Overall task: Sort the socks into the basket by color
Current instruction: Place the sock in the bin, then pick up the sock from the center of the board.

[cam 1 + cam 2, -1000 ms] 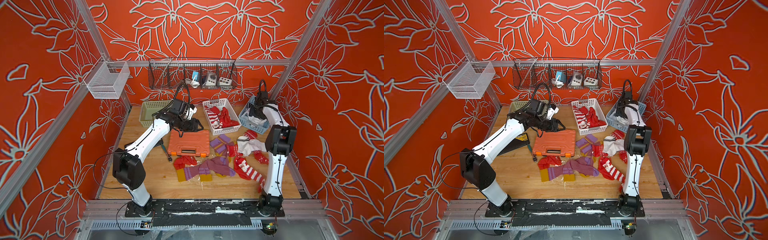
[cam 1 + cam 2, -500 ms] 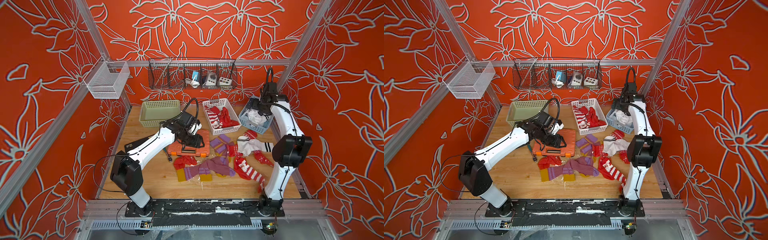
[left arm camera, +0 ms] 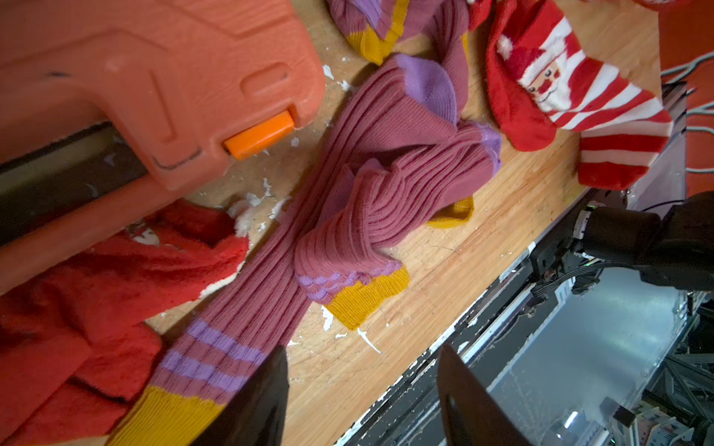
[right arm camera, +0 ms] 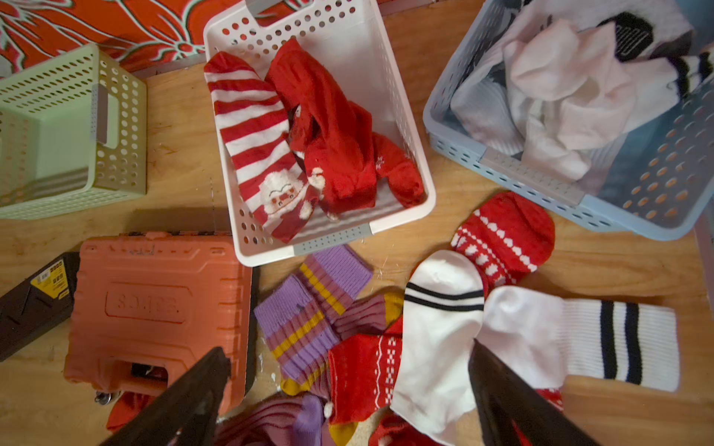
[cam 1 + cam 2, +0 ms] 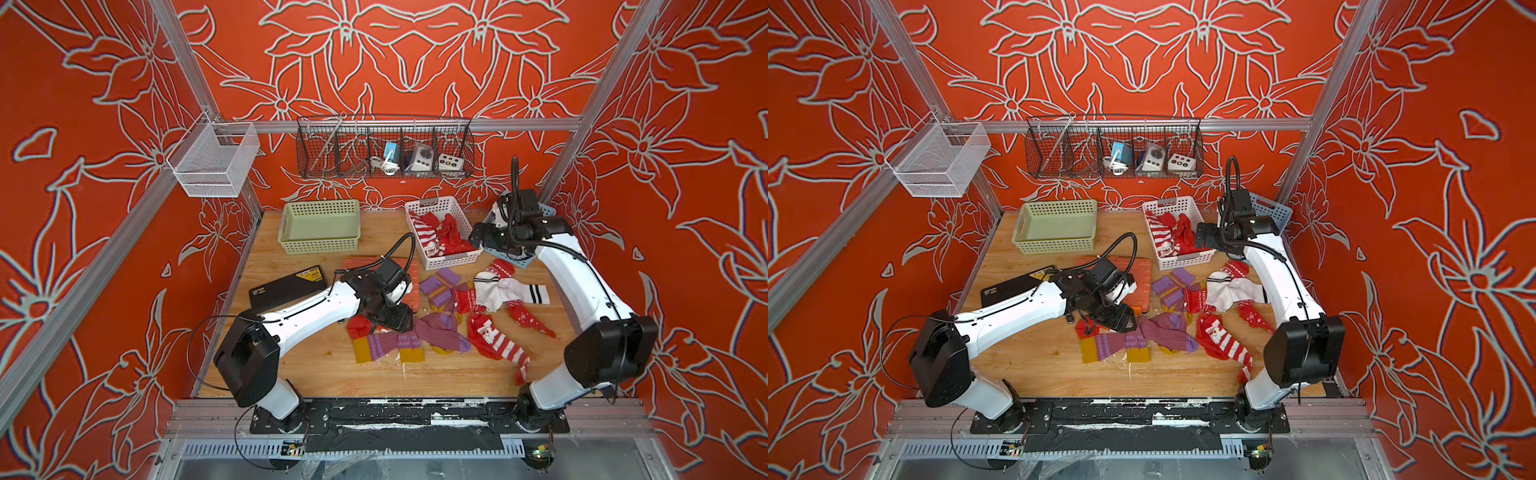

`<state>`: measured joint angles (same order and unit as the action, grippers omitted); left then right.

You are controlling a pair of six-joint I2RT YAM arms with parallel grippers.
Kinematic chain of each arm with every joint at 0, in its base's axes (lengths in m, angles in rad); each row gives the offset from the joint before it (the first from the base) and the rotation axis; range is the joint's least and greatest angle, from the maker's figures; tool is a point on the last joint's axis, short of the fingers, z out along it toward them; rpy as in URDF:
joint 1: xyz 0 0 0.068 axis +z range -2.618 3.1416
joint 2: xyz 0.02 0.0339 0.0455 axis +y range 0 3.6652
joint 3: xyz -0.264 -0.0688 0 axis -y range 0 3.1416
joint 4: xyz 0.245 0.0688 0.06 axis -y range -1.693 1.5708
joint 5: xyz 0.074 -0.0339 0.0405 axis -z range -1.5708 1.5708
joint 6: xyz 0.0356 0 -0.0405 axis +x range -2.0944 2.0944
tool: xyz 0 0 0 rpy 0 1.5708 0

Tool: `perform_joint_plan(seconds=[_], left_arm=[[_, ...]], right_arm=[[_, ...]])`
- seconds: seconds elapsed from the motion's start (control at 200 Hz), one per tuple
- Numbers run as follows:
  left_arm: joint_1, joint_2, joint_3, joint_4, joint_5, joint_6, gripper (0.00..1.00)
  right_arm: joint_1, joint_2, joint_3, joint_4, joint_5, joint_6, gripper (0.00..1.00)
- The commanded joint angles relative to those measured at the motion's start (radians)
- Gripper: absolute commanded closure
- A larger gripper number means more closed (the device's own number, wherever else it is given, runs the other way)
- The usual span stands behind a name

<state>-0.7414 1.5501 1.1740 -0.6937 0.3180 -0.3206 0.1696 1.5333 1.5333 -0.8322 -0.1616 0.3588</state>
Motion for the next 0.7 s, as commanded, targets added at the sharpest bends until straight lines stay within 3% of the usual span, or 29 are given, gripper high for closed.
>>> perform_joint_plan(seconds=[0.0,0.475,0.545,0.63,0.696], left_arm=[[-0.008,0.020,0.003,0.069,-0.036,-0.014,0.39],[-0.058,0.213,0.069,0.110,-0.073,0.035,0.41],[-0.059,0.226,0.069,0.112,-0.064,0.037,0.48],[-0.062,0.232,0.066,0.115,-0.068,0.032,0.68],[-0.064,0.225,0.061,0.122,-0.078,0.027,0.78]], right_arm=[[0.009,-0.084,-0.055,0.008,-0.020,0.019,0.02],[0.013,-0.198,-0.132,-0.018,-0.036,0.009,0.02],[0.012,-0.201,-0.132,-0.019,-0.036,0.009,0.02],[0.012,-0.198,-0.130,-0.014,-0.043,0.009,0.02],[0.013,-0.194,-0.127,-0.013,-0.047,0.009,0.02]])
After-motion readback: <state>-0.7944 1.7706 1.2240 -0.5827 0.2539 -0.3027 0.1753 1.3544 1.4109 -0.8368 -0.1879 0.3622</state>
